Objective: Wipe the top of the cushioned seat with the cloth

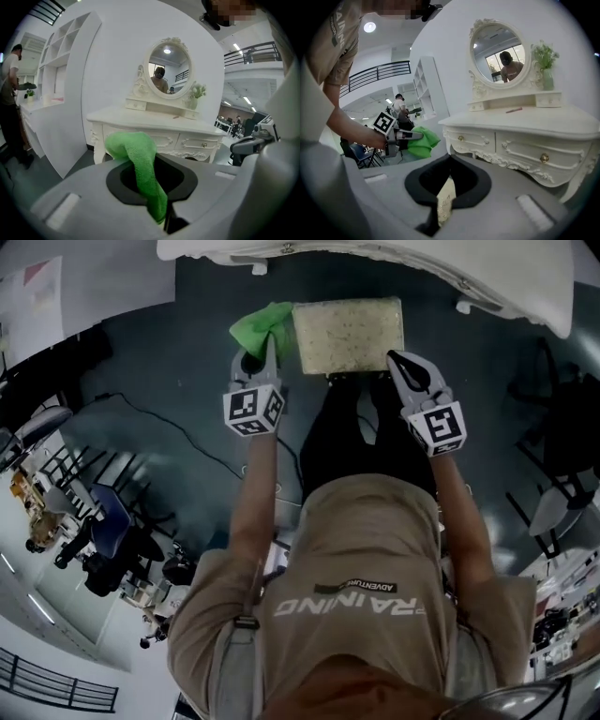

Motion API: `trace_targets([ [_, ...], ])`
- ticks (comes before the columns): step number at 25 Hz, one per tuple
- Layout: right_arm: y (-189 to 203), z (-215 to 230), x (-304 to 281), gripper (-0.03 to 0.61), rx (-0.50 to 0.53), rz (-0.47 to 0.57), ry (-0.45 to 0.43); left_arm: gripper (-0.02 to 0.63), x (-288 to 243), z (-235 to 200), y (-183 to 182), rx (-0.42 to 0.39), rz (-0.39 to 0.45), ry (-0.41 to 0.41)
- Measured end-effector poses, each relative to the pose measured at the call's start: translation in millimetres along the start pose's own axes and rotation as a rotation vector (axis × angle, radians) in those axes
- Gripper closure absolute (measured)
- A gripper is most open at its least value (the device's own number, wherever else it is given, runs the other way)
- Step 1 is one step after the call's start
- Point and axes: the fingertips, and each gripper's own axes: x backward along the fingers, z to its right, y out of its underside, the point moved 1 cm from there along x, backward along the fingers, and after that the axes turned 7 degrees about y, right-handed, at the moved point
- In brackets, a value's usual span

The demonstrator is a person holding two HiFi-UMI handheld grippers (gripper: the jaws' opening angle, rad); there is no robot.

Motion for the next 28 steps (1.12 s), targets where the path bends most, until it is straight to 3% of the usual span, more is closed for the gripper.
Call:
trace_targets([
  [9,83.7,-0.2,-76.1,0.577,-0.073,-0.097,0.082,0.568,-87.6,-84.4,122.0,0.011,-0.137,0.021],
  [18,144.8,-5.8,-123.9,0.577,-0.124,-0.170,0.102,0.568,-166.3,-149.0,234.4,0.019,-0.311,0.026],
  [23,163.4,-2.1,-144.8,0.577,-0.155,-0.180,0.120,0.568,-195.9,-165.7,274.1,0.027,-0.372,0.022],
  [28,180.0,10.0,-154.8,0.577,-0.175,-0.168,0.104,0.566,-218.4,-155.9,298.9,0.052,-0.422,0.014],
])
